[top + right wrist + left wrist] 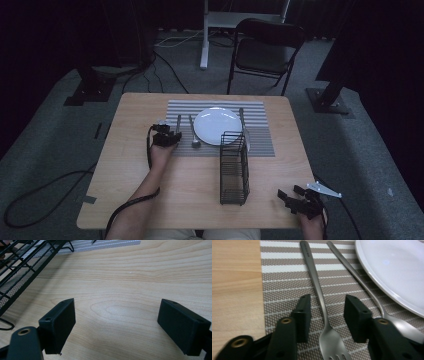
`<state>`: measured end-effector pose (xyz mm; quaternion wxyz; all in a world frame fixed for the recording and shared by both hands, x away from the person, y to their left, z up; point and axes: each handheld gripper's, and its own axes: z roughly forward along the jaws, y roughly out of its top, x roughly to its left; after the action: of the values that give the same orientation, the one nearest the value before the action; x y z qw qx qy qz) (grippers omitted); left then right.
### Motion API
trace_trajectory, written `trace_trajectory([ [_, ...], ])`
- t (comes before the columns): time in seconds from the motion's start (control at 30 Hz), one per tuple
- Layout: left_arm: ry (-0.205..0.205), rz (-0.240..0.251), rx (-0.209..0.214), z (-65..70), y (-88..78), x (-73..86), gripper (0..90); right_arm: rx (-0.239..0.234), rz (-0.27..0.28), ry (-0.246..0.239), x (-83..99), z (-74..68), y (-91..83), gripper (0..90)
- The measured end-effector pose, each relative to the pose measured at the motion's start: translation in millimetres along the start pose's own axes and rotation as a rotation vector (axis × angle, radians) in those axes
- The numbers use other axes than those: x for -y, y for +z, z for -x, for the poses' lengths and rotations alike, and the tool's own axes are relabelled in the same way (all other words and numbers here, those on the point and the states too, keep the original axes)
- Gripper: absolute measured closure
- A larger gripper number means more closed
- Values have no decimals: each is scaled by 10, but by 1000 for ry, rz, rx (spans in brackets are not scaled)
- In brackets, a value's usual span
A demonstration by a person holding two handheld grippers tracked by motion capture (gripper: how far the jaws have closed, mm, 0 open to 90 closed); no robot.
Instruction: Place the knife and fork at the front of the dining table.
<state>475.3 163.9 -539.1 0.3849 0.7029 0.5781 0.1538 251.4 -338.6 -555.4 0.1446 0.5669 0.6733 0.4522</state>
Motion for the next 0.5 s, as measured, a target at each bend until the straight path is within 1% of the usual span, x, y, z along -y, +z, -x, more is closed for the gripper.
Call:
trace_trajectory([
  [0.03,11,2,-15,5,-21,4,560,1,0,-1,0,-1,1,143],
  [0.07,12,11,-17,8,-47,8,524,1,-1,-1,0,-2,1,143],
  [0.13,7,15,-8,5,-109,11,513,1,-1,-1,1,-2,1,143],
  [0.17,6,18,3,2,-144,12,488,1,-1,-1,1,-1,1,143],
  [0.23,9,30,9,10,-215,13,485,2,-4,1,-1,0,3,143],
  [0.3,2,31,37,39,-296,15,485,2,-6,1,-4,1,5,143],
  [0.37,26,46,59,123,-379,28,485,2,-6,1,-5,2,6,143],
  [0.4,34,43,70,156,-398,33,483,2,-5,0,-6,4,7,143],
  [0.43,44,44,79,221,-424,44,469,2,-5,2,-7,5,7,143],
  [0.5,62,42,95,330,-450,70,468,1,-4,1,-6,4,6,143],
])
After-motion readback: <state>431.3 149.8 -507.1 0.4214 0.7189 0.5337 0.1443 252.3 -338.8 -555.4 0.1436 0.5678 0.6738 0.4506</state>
